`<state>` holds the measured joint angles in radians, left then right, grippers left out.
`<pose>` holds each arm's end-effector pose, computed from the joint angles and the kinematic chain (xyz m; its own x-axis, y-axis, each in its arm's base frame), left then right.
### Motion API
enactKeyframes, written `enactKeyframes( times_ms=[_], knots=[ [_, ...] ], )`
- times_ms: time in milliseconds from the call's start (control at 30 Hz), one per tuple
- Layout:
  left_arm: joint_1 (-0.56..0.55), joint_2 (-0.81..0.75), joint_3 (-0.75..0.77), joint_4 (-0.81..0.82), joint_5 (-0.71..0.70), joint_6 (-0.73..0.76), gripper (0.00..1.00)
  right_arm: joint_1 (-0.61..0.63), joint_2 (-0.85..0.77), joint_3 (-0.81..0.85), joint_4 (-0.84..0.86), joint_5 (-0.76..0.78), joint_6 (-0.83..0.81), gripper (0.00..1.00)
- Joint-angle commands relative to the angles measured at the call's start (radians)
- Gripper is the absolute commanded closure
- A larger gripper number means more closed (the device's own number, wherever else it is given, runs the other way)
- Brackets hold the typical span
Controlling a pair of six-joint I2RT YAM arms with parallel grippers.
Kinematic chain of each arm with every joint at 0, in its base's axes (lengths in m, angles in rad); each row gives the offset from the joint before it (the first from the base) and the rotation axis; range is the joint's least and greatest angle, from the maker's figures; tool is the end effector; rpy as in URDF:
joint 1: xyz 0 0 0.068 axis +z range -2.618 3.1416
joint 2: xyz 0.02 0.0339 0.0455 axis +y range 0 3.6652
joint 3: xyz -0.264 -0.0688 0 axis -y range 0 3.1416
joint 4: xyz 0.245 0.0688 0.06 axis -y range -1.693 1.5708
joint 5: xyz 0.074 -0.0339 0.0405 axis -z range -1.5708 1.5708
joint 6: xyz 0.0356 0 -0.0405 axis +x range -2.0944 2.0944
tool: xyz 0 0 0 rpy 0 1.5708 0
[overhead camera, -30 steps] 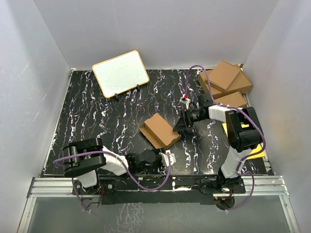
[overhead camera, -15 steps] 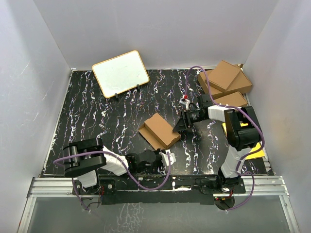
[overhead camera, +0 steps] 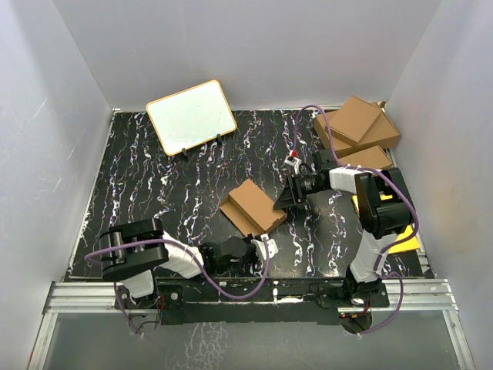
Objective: Fold the paper box
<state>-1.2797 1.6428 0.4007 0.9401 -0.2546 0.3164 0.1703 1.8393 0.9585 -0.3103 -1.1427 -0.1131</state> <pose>0.0885 -0.2641 0.1320 0.1858 0.4289 -0.8840 0.8420 0.3942 0.3683 0.3150 0.0870 0.1348 -0.8640 -0.1961 -0.4636 -0.5034 0.3320 0.7977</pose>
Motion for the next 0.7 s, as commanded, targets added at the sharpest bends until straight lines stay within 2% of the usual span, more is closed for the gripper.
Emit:
enactKeyframes(
  times_ms=[0, 667],
  knots=[
    [0.019, -0.031, 0.011, 0.008, -0.012, -0.058, 0.88, 0.006, 0.006, -0.002, 0.048, -0.025, 0.023, 0.49],
    [0.084, -0.071, -0.026, 0.043, 0.026, -0.199, 0.91, 0.006, 0.049, -0.002, 0.032, 0.058, 0.017, 0.55]
  ],
)
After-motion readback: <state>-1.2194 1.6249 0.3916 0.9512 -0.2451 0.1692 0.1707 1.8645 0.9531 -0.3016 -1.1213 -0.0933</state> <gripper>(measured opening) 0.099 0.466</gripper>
